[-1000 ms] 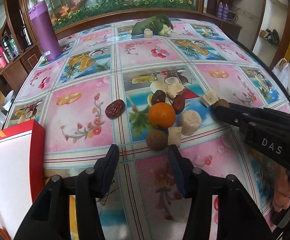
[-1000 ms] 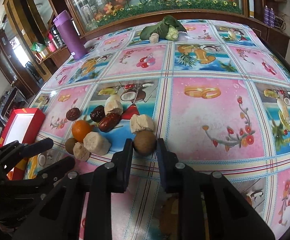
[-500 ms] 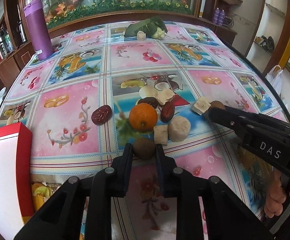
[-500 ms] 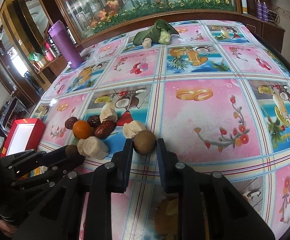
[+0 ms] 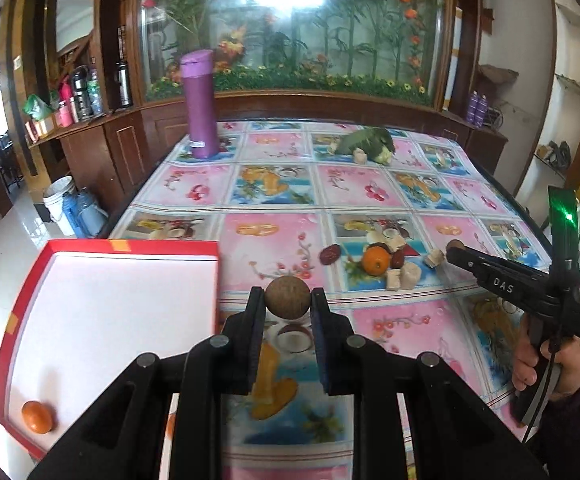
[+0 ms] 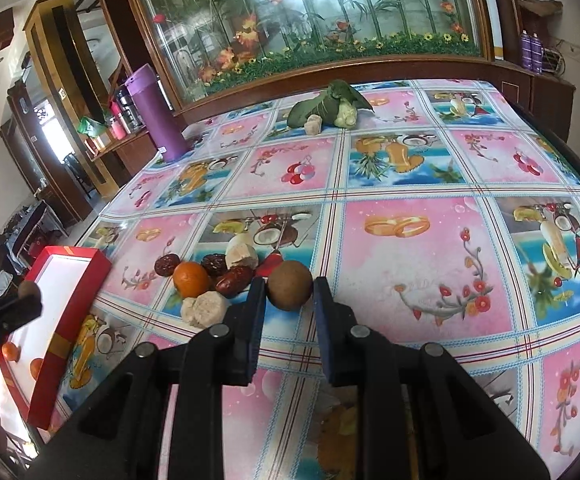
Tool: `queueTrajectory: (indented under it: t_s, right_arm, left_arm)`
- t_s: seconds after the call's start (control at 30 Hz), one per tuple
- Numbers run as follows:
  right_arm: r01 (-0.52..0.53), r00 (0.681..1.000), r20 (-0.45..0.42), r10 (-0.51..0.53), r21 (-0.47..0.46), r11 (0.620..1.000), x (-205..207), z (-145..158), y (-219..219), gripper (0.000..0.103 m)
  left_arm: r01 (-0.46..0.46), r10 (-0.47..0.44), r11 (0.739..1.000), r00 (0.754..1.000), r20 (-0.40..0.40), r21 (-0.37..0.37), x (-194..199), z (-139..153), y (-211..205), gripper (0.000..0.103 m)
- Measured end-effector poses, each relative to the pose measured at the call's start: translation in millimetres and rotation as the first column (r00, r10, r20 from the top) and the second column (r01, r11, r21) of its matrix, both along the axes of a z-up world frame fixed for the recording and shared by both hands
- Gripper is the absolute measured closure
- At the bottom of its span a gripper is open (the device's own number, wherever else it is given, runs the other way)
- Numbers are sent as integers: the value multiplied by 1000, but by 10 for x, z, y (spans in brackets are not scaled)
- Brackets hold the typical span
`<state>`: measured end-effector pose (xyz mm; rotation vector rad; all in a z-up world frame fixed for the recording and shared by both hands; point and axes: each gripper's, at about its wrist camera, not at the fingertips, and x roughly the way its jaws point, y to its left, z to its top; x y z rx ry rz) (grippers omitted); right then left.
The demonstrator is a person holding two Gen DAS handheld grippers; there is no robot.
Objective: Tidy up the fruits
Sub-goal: 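Carry both brown fruits into the tray and open both tools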
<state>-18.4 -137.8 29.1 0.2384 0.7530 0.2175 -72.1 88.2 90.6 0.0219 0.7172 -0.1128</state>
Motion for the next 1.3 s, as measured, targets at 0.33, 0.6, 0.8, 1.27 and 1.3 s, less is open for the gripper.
queueTrajectory:
  t_s: [0.33,0.6,0.8,1.27,1.3]
  right_arm:
    - [-168,986,21,167,73,983,-241,161,828,77]
    - [-410,911,-21,411,28,912,-267,313,2175,77]
    - [-473,878,-89,470,-7,881,-199,257,2775,77]
    - [-495,849,-234,473,-40,868,-131,-28,3209,77]
    - [-492,850,-239,470,-40,870,-133,-38,3215,77]
  left_arm:
    - [-233,233,973,972,-19,3,-202,-89,1053,82]
    - [-345,345,939,937,-51,9,-196,-238,1611,82]
    - [-403,406,914,910,-79,49,-126,-349,1913,82]
    - [-406,418,907,901,-119,110,-113,-572,2023,81]
    - [-406,419,906,901,-118,118,-117,-578,2019,81]
